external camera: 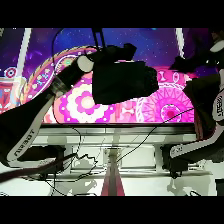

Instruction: Fold the clothes and pants, and hang the long-sleeved shirts on hangers.

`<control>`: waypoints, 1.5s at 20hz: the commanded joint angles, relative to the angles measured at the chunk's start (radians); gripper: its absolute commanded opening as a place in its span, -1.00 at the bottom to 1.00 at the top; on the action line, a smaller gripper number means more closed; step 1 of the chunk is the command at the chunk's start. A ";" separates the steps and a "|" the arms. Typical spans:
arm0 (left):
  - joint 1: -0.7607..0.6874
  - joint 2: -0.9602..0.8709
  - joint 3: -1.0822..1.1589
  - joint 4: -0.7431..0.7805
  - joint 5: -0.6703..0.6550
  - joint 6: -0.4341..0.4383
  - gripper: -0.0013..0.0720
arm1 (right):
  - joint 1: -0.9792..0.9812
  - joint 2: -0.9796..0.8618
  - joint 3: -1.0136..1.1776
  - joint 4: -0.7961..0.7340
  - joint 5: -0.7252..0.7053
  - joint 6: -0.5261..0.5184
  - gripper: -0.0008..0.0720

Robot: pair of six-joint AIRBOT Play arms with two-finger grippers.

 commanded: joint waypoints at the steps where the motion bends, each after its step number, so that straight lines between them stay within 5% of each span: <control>1: 0.067 0.018 0.001 0.047 -0.137 0.000 0.97 | -0.033 -0.032 -0.147 0.265 -0.036 -0.080 0.88; 7: 0.074 0.004 0.001 0.047 -0.190 0.000 0.96 | 0.141 -0.032 -0.190 0.312 -0.250 0.046 0.96; 16: 0.074 0.000 0.001 0.047 -0.211 0.000 0.96 | 0.353 -0.033 -0.189 0.342 -0.246 0.050 0.93; 17: 0.074 0.000 0.001 0.047 -0.211 0.000 0.96 | 0.378 -0.033 -0.189 0.306 -0.272 0.061 0.80; 18: 0.074 0.001 0.001 0.047 -0.213 0.000 0.94 | 0.403 -0.033 -0.189 0.242 -0.303 0.082 0.36; 20: 0.075 0.001 0.001 0.055 -0.238 0.000 0.93 | 0.453 -0.033 -0.189 0.114 -0.372 0.102 -0.92; 26: 0.102 0.066 0.001 0.262 -0.395 0.000 0.93 | 0.444 0.078 -0.082 -0.003 -0.386 0.119 -0.93; 30: 0.123 0.182 0.001 0.290 -0.389 0.000 0.93 | 0.340 0.275 0.050 -0.237 -0.335 0.280 -0.93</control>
